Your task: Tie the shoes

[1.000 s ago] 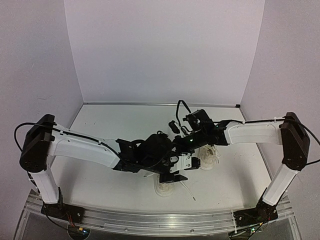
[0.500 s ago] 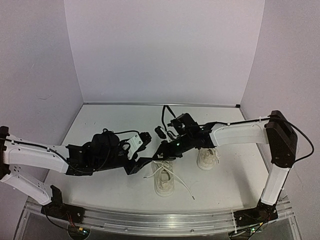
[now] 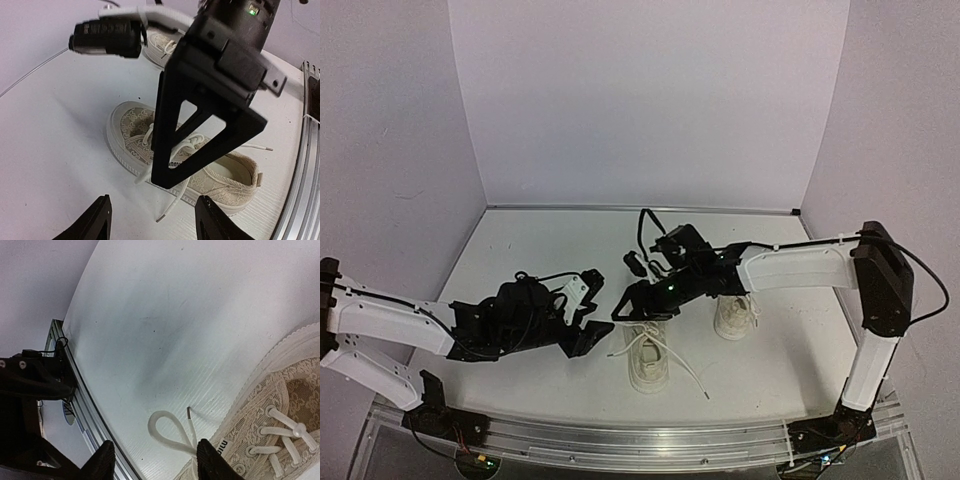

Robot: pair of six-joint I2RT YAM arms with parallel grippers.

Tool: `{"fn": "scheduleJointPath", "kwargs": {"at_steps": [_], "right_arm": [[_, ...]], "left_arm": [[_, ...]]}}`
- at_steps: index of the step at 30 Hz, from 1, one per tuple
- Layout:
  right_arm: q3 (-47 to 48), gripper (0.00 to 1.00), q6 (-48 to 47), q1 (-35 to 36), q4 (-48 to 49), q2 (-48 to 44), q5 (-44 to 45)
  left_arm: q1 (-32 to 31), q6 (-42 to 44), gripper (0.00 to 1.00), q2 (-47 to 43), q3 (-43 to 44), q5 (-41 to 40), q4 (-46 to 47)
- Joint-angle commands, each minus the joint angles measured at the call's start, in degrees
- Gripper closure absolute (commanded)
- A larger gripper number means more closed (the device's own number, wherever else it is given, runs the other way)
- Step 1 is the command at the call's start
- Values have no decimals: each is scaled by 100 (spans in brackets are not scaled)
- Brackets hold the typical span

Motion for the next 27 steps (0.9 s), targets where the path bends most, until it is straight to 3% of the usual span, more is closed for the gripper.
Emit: {"fn": "scheduleJointPath", "kwargs": {"at_steps": [1, 7, 17, 27], "right_arm": [[304, 41, -160, 3, -128, -674, 92], [-100, 40, -310, -428, -280, -1179, 142], [-760, 56, -674, -872, -415, -1089, 95], [-599, 70, -982, -862, -481, -569, -398]], "left_arm": [[129, -217, 40, 263, 345, 300, 261], [439, -244, 40, 598, 810, 721, -1], [982, 79, 43, 1665, 2048, 2049, -725], [984, 70, 59, 2183, 1973, 2575, -877]]}}
